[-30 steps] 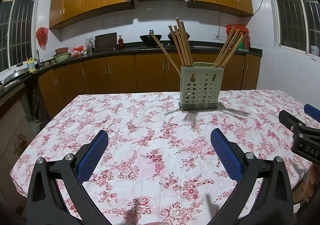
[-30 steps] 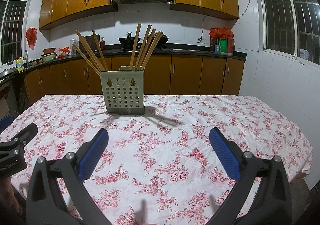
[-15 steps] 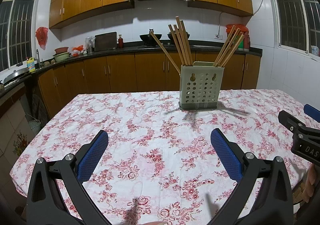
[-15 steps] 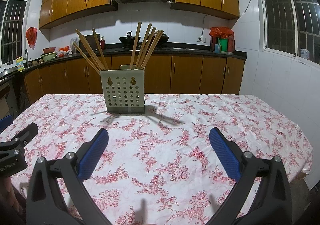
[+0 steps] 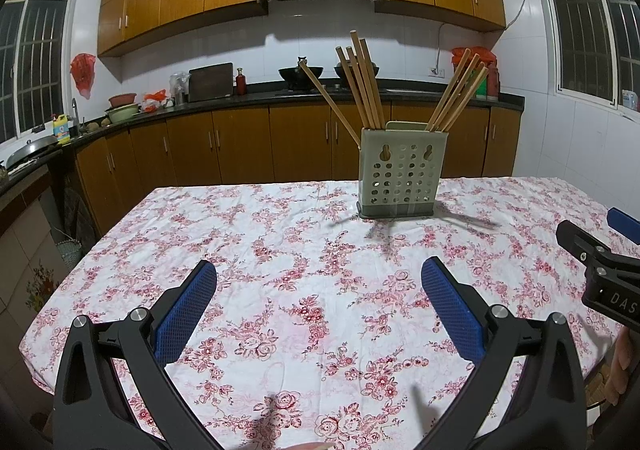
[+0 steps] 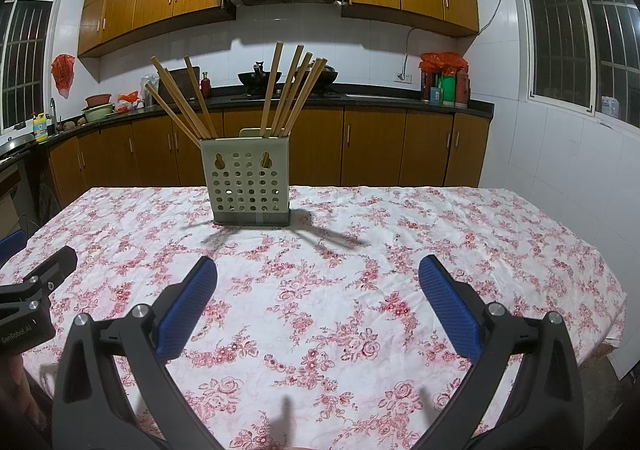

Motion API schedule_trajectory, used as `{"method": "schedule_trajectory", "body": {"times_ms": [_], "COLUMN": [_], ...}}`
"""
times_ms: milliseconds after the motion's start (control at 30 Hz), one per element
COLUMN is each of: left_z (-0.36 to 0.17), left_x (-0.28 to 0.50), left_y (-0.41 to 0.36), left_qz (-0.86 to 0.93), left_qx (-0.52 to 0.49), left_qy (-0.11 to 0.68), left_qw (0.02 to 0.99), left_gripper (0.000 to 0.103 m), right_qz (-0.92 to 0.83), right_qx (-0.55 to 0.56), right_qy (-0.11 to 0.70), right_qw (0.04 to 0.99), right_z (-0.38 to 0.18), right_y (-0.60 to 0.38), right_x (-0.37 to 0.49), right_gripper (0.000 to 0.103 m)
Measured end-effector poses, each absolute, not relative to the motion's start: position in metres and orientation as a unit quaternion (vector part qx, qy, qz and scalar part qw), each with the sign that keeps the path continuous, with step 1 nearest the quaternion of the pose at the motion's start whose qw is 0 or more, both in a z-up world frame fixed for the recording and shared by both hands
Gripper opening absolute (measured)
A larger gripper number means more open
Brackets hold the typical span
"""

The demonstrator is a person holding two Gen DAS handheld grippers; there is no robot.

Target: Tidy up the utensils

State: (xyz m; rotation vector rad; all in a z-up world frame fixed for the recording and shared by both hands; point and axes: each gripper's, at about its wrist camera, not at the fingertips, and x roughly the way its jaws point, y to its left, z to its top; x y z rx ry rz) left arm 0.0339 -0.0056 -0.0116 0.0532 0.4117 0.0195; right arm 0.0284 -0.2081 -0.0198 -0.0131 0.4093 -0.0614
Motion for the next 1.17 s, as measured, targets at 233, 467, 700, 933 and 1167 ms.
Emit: {"method": "schedule_trajectory", "body": {"times_ms": [233,467,700,933,1167], "left_z": [-0.0139,-0.0138,-0.016,-0.0154,-0.0136], "left_x": [0.0323,0.0326,0.0328,0.0329,0.0335], "left_y": [-0.0078,-0.0077,-0.0086,-0.0075,-0.0058], "left_qz": [0.008,0.009,0.009,0.014,0.013], "left_qx": [0.027,0.027,0.025,0.022,0.019], "left_qy": [0.206,0.206,0.208,0.207,0.211], "left_qw": [0.978,0.978,0.978,0.978,0.977], "left_gripper": [0.101,0.101,0.101,0.101,0.101], "right_qz": [-0.03,-0.031,-0.031,-0.031,-0.03], "right_qx": [-0.006,-0.005,-0.005,-0.005,-0.003], "right_qy": [0.204,0.205,0.206,0.206,0.206], "right_qw": [0.978,0.978,0.978,0.978,0.978], "right_z": [-0.0208,-0.0231,-0.0234,-0.0233,-0.0256], "right_y": [-0.2075,-0.2069,-0.2069,-0.207,-0.2062], "right_x": [0.0284,0.0286,0.0285,0.0285,0.0284], "right_gripper": [0.099,0.099,0.099,0.099,0.099]}}
